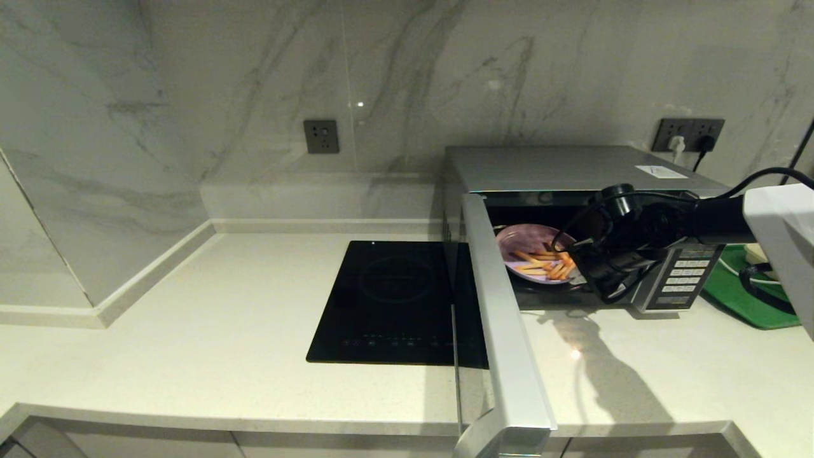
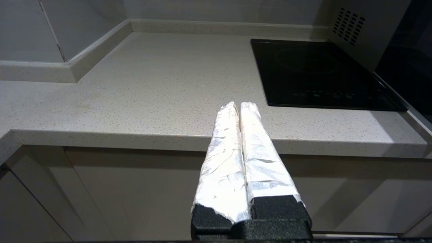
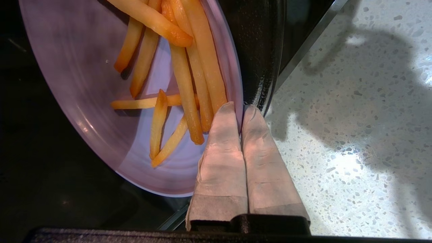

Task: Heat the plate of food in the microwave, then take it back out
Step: Put the plate in the microwave oven

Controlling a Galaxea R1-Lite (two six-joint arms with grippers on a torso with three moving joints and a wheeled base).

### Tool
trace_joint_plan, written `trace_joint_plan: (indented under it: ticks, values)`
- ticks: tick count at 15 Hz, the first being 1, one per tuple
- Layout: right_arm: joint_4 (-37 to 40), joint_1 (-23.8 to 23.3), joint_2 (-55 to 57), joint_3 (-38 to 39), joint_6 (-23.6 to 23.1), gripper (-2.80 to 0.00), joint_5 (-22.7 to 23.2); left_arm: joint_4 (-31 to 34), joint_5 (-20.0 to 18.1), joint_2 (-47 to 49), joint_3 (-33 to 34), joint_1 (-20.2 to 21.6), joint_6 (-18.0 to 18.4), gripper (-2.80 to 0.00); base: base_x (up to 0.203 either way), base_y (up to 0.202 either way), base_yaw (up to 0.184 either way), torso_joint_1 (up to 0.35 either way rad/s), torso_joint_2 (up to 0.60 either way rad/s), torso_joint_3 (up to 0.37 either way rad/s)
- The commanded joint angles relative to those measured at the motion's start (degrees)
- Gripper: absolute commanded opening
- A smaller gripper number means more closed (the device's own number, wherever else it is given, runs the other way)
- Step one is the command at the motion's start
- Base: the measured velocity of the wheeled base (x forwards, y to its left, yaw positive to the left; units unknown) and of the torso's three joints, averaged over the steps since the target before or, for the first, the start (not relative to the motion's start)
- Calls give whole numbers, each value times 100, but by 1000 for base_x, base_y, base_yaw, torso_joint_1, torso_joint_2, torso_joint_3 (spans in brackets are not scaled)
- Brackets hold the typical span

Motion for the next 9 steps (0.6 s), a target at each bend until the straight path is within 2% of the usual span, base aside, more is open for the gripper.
trace_joint_plan:
  ticks: [1,8,9]
  values:
    - [9,10,13,22,39,-280,2,-5,1,0,1,2,-4,-280,0,0,0,0,0,0]
    - [9,54,57,40,31,-280,-6,-5,1,0,1,2,-4,-280,0,0,0,0,0,0]
    - [9,71,57,40,31,0,-24,-5,1,0,1,2,-4,-280,0,0,0,0,0,0]
